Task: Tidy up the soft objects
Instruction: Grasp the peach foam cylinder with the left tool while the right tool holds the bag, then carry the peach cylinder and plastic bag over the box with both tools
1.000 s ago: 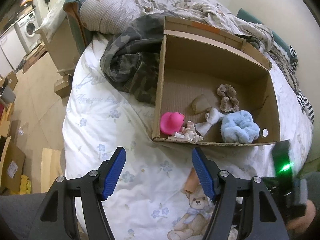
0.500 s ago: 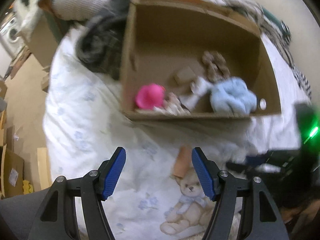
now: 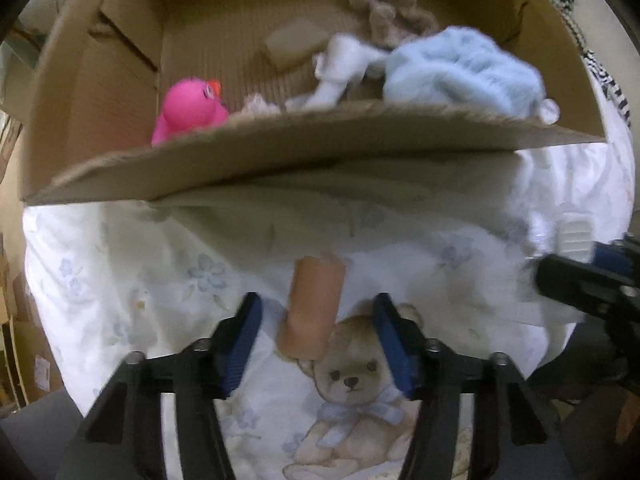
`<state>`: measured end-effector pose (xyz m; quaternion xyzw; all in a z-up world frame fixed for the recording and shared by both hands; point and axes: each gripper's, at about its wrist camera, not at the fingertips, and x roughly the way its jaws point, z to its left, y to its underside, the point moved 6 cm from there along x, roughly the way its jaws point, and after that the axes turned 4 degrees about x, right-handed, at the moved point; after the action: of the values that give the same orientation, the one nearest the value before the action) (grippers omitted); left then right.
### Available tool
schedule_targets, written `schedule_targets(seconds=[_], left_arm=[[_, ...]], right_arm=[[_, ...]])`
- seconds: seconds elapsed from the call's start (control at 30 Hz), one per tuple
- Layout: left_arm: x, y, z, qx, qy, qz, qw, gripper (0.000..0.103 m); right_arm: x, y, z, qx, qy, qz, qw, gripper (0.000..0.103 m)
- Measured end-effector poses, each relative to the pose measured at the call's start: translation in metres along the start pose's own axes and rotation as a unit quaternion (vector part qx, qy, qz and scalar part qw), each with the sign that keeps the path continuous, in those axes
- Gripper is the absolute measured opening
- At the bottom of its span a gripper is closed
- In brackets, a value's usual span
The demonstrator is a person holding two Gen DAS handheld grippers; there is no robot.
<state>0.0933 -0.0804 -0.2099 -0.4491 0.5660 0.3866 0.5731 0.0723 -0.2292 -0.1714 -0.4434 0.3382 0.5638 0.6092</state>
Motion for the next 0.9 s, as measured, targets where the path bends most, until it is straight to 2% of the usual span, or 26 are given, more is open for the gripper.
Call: schedule_targets(seconds=[0.07, 0.1, 0.13, 0.2, 0.23, 0.37, 0.67, 0.9], left_arm=[[0.004, 0.000, 0.001, -0.004, 0.001, 0.002, 1.0000, 0.046], [0.003, 0.000, 0.002, -0.006, 0.002, -0.002, 1.0000, 0.038], [0.003, -0.001, 0.002, -0.007, 0.003, -0.005, 1.0000, 0.024], [0.002, -0.002, 0.002, -0.007, 0.013, -0.006, 0.9999, 0.013], [0.001, -0.001, 0.001, -0.009, 0.018, -0.006, 0.9998, 0.010], [-0.011, -0.006, 0.009, -0.010, 0.029, -0.021, 0.9993, 0.008], [-0.036, -0.016, 0.030, -0.038, 0.014, -0.057, 0.9976, 0.007], [-0.064, -0.007, 0.054, -0.062, 0.014, -0.078, 0.9949, 0.007]], right_arm=[[-0.004, 0.000, -0.003, -0.001, -0.003, -0.001, 1.000, 0.026], [-0.004, 0.000, -0.003, -0.001, -0.004, 0.000, 1.000, 0.026], [-0.004, 0.000, -0.003, -0.002, -0.005, 0.000, 1.000, 0.026], [-0.007, 0.000, -0.003, -0.005, -0.005, 0.001, 1.000, 0.026], [-0.007, 0.000, -0.002, -0.006, -0.007, 0.002, 1.000, 0.026], [-0.008, -0.001, 0.000, -0.009, -0.011, 0.003, 1.000, 0.026], [-0.006, -0.001, -0.002, -0.009, -0.005, 0.004, 1.000, 0.026], [-0.001, -0.003, 0.004, -0.012, -0.005, 0.005, 1.000, 0.026]])
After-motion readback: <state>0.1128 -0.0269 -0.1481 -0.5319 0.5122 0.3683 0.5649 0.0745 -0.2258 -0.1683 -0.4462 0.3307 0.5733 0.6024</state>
